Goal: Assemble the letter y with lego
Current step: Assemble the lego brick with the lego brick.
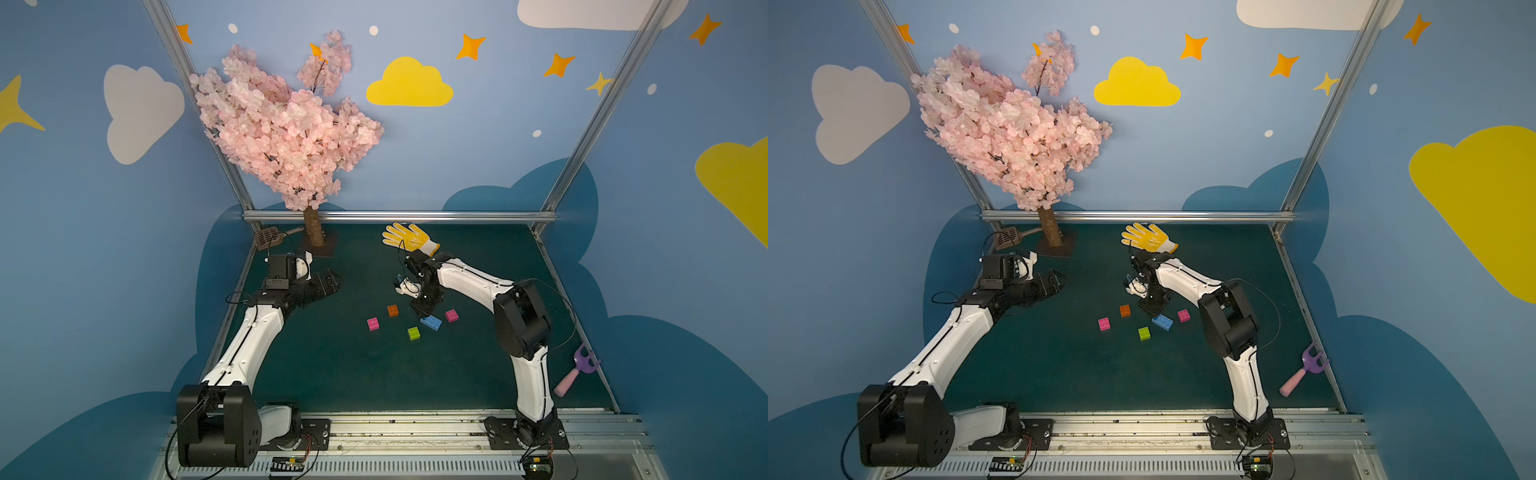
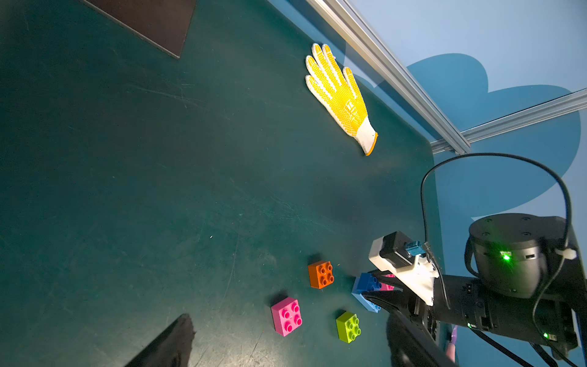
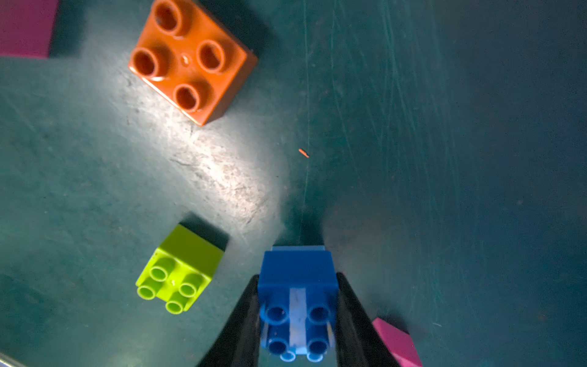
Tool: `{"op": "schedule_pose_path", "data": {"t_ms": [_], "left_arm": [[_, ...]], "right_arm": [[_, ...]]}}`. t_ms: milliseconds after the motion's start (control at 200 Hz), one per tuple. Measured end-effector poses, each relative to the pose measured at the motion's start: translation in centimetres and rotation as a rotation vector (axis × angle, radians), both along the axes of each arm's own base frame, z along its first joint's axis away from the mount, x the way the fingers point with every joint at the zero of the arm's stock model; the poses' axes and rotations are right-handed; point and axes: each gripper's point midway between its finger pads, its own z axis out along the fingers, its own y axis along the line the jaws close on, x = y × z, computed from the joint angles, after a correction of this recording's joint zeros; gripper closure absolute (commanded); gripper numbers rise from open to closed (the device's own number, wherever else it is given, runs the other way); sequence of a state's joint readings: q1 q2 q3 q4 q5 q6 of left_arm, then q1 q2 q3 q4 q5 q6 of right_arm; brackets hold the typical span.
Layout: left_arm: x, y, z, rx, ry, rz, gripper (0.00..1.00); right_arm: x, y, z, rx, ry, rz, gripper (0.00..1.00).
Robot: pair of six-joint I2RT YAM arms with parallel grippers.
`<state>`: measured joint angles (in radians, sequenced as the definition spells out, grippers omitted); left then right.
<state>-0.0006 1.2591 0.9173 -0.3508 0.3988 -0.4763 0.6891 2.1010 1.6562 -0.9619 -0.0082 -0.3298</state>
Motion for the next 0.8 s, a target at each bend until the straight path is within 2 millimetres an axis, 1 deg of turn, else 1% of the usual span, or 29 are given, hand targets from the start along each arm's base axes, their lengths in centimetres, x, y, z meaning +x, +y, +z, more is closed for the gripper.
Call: {"op": "schedule_pose_path", "data": {"t_ms": [395,801], "left_arm": [[0.00,0.01,0.00,0.000,0.000,0.000,0.06],[0.00,0.01,0.00,0.000,0.000,0.000,0.06]], "right_arm": [[-0.03,-0.25,0.06,0.034,-0.050,-0.039,1.00],[0.09,-0.38,0.05,0.046,-0.093,-0.033,1.00]]}}
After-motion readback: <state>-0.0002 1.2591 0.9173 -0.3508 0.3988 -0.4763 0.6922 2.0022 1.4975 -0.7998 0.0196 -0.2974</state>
